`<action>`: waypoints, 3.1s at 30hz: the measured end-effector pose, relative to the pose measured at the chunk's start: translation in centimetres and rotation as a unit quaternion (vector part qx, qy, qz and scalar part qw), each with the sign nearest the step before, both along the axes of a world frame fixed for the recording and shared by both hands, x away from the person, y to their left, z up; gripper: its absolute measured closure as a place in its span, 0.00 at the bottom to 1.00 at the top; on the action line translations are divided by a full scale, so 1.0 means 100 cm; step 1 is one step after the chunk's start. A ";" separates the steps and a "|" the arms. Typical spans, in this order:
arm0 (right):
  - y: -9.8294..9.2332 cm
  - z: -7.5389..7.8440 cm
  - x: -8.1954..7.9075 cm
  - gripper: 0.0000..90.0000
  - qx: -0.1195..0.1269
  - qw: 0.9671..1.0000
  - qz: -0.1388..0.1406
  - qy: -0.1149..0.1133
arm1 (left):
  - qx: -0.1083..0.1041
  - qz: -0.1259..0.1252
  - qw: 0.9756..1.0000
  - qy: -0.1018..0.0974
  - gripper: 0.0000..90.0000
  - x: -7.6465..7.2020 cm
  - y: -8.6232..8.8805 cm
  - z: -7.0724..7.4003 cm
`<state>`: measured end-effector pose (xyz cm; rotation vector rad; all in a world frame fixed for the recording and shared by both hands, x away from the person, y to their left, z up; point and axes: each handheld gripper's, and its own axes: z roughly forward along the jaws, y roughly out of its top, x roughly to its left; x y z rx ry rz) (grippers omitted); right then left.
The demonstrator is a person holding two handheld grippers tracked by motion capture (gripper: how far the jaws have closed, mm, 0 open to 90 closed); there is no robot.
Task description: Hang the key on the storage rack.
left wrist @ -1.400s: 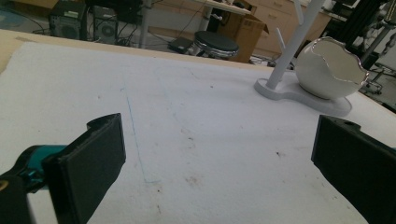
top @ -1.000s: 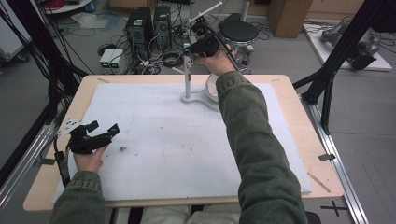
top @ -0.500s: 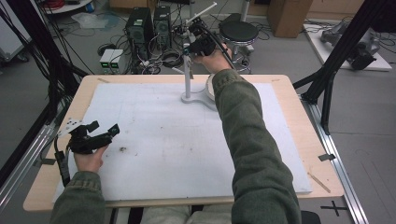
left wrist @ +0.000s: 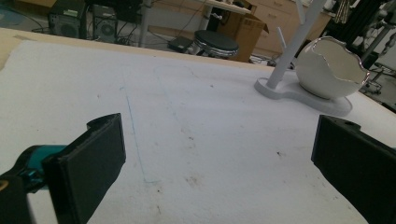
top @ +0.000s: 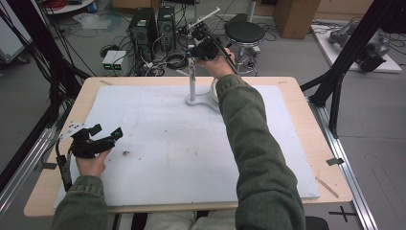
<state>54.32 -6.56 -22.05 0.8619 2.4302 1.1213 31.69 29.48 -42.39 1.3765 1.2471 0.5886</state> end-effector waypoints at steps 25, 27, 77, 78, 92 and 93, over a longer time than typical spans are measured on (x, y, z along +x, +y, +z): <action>-0.030 -0.005 -0.011 0.11 0.052 0.995 -0.026 0.084 | 0.002 0.000 1.000 0.000 0.04 0.000 -0.001 0.000; -0.031 -0.007 -0.015 0.08 0.035 0.996 -0.017 0.076 | 0.002 0.000 1.000 -0.001 0.04 0.000 0.000 0.000; -0.108 -0.042 -0.106 0.01 0.044 0.995 -0.092 -0.012 | 0.003 -0.002 1.000 -0.002 0.04 -0.002 -0.002 0.001; -0.112 -0.043 -0.107 0.01 0.047 0.995 -0.093 -0.011 | 0.004 -0.002 1.000 -0.001 0.04 -0.002 -0.002 0.001; -0.157 -0.073 -0.120 0.01 0.071 0.990 -0.124 0.015 | 0.006 -0.002 1.000 0.001 0.04 -0.002 -0.003 0.001; -0.160 -0.076 -0.121 0.01 0.073 0.989 -0.126 0.016 | 0.005 -0.003 1.000 0.002 0.04 -0.002 -0.003 0.001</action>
